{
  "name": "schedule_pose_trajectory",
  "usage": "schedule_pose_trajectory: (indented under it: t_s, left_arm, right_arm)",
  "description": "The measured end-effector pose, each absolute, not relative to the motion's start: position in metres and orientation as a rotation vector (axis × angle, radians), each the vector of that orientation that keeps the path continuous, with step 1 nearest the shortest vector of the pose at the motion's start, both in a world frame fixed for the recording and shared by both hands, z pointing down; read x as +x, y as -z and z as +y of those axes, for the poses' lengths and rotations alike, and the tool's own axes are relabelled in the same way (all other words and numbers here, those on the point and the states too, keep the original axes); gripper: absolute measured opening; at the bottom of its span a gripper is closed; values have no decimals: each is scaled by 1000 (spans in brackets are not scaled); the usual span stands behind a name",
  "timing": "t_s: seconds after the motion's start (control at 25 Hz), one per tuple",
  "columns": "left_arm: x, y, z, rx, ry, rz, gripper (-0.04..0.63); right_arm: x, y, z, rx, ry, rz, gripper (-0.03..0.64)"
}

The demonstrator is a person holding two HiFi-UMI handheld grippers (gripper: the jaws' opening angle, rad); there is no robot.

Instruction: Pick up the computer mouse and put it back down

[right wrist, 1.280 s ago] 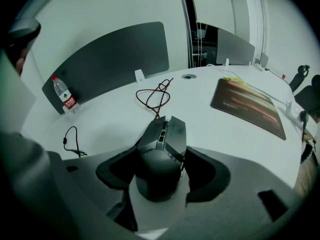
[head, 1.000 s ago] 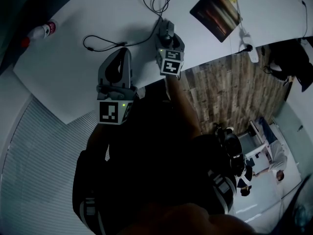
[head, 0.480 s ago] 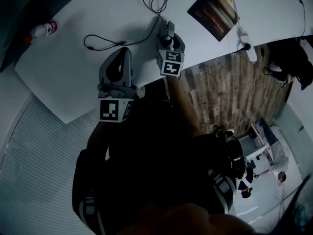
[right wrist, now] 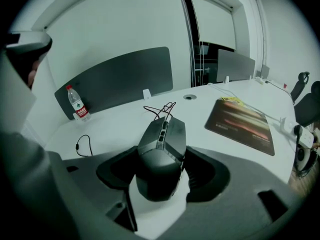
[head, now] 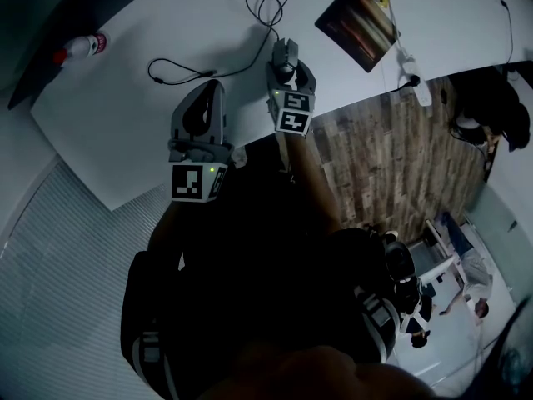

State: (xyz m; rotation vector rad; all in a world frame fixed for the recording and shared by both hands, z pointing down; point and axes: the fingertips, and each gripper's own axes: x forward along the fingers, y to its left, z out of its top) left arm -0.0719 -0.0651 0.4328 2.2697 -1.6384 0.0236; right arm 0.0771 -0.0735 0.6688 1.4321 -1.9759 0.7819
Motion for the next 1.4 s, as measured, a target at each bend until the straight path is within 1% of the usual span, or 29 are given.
schedule_pose_trajectory:
  t_s: [1.4]
  left_arm:
    - [-70, -384, 6, 2309, 49, -1676, 6]
  right_arm:
    - [85, -543, -30, 1527, -568, -2167, 281]
